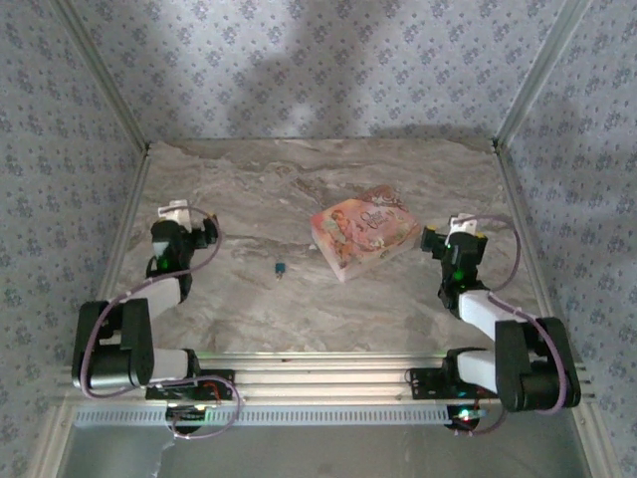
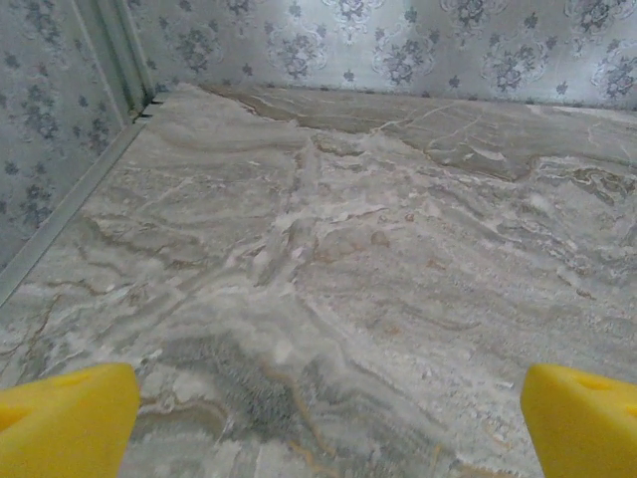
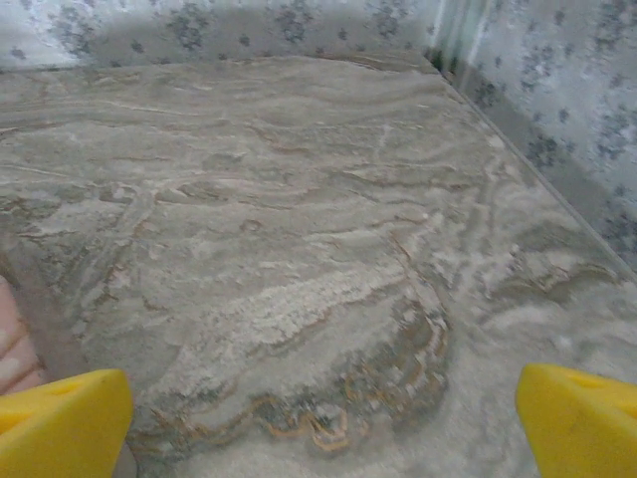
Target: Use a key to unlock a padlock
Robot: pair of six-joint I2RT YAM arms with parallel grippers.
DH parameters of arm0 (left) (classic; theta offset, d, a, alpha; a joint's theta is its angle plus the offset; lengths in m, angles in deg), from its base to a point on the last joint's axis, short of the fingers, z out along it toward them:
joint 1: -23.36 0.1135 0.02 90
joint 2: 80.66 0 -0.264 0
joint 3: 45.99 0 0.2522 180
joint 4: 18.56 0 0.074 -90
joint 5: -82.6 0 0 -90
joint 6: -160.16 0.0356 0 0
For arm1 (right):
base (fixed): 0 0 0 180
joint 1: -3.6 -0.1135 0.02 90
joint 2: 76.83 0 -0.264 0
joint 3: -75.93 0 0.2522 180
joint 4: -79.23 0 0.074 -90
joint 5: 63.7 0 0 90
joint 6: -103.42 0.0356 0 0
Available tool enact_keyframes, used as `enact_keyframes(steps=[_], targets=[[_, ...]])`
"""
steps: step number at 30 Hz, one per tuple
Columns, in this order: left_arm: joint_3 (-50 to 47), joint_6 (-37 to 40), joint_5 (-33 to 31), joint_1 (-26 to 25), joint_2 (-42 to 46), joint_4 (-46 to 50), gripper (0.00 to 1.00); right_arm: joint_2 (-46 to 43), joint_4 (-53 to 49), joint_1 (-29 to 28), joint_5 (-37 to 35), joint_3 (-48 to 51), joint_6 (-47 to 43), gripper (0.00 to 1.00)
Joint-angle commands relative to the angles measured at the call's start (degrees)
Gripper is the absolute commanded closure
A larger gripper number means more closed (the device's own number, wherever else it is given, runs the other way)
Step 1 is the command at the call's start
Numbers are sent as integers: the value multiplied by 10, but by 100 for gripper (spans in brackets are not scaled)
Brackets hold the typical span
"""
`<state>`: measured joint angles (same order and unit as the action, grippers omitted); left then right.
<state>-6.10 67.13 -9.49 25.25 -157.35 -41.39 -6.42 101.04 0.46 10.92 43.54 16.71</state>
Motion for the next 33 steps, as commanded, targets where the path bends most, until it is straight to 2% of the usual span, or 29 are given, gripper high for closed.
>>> enact_keyframes(steps=[1, 3, 5, 7, 8, 11, 14, 17, 18, 19, 20, 21, 24, 33], targets=[[64, 1, 15, 4, -14, 93, 2, 20, 46, 23, 50, -43, -24, 0], [74, 6, 26, 2, -18, 124, 2, 23, 14, 28, 52, -53, -32, 0], [43, -2, 18, 1, -16, 98, 2, 17, -4, 33, 57, -38, -29, 0], [-13, -12, 6, 1, -23, 5, 2, 21, 49, 45, 67, 9, -6, 0], [-21, -7, 16, 1, -13, 6, 2, 30, 87, 50, 73, 28, 2, 0], [-36, 9, 17, -1, -31, -50, 2, 29, 105, 55, 94, 28, -28, 0], [-46, 22, 33, -3, -68, -102, 2, 75, 134, 62, 117, 19, -25, 0], [-46, 28, 37, -7, -118, -155, 2, 147, 219, 59, 132, 29, -33, 0], [-31, 31, 45, -6, -111, -108, 2, 175, 256, 59, 134, 33, -32, 0], [-25, 28, 41, -4, -110, -100, 2, 178, 252, 59, 130, 30, -31, 0], [-30, 22, 37, -2, -116, -118, 2, 164, 202, 59, 122, 17, -29, 0], [-23, 20, 31, -1, -111, -94, 2, 160, 156, 61, 90, -4, -15, 0], [-23, 20, 28, -1, -111, -94, 2, 169, 133, 38, 50, -26, -30, 0], [-23, 19, 29, -2, -112, -98, 2, 169, 138, 35, 47, -24, -32, 0]])
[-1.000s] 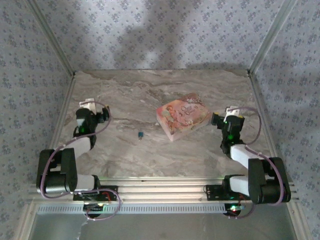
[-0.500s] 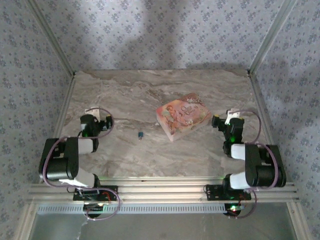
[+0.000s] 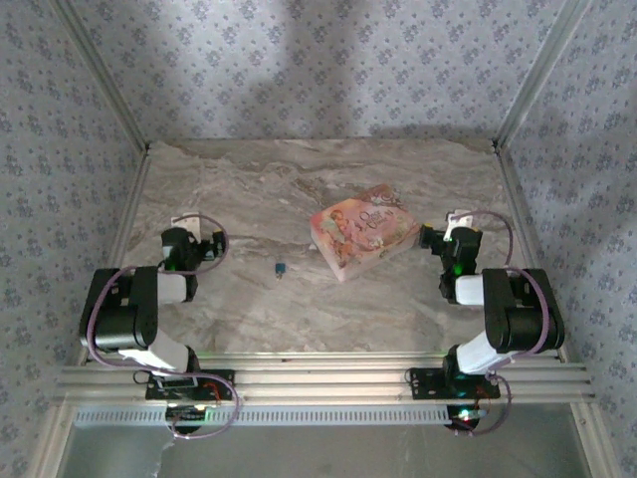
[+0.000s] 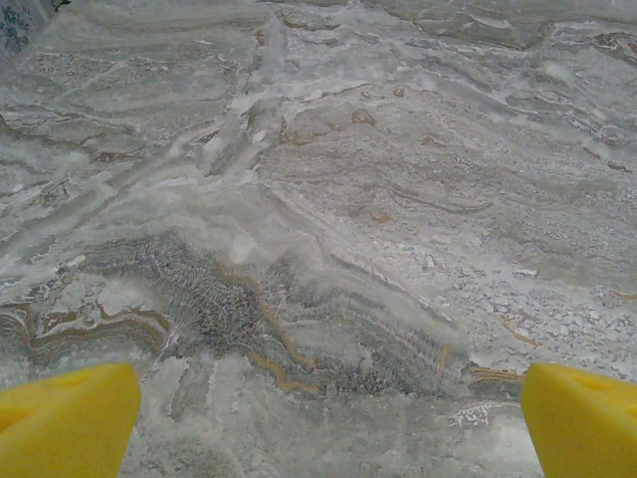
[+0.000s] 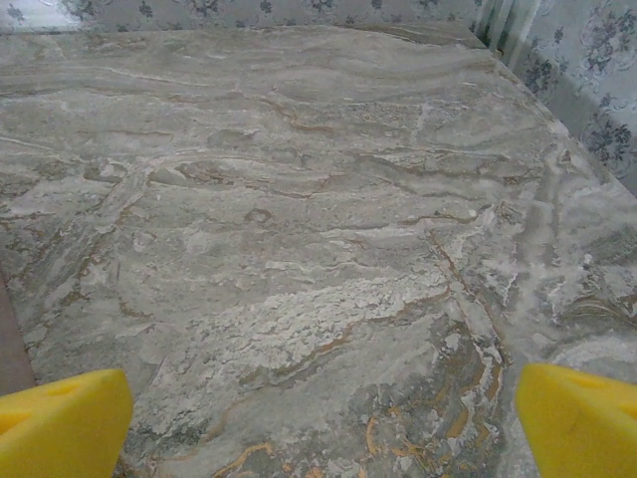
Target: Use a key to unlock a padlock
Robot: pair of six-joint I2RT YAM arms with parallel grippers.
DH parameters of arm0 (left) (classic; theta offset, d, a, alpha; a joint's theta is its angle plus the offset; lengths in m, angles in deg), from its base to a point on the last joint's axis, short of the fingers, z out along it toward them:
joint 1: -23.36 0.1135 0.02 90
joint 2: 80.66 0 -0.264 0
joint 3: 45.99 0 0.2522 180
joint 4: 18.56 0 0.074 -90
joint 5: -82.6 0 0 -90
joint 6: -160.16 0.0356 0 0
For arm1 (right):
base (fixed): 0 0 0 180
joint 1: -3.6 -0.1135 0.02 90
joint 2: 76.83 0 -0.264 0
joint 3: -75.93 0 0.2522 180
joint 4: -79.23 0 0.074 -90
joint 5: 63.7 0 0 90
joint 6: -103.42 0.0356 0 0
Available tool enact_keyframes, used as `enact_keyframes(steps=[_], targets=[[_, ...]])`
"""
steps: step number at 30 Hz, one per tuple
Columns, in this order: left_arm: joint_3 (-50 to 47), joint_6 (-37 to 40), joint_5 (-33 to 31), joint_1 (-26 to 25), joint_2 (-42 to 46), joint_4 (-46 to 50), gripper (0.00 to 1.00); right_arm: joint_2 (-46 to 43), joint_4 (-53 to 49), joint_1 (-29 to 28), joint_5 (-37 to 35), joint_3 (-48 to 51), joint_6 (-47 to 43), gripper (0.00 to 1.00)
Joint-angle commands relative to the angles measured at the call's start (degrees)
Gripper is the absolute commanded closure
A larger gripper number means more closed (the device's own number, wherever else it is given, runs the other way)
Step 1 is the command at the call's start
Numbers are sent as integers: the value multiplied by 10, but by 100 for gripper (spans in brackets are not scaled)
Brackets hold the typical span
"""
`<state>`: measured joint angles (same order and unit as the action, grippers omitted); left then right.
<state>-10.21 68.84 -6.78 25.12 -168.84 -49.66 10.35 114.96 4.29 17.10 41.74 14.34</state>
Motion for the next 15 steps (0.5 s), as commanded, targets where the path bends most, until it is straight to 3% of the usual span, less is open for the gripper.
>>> enact_keyframes(steps=[1, 15], targets=[[17, 2, 2, 0, 3, -16, 2, 1, -2, -4, -14, -7, -8, 0], [17, 2, 2, -1, 3, -18, 2, 2, -3, -4, -14, -8, -10, 0]])
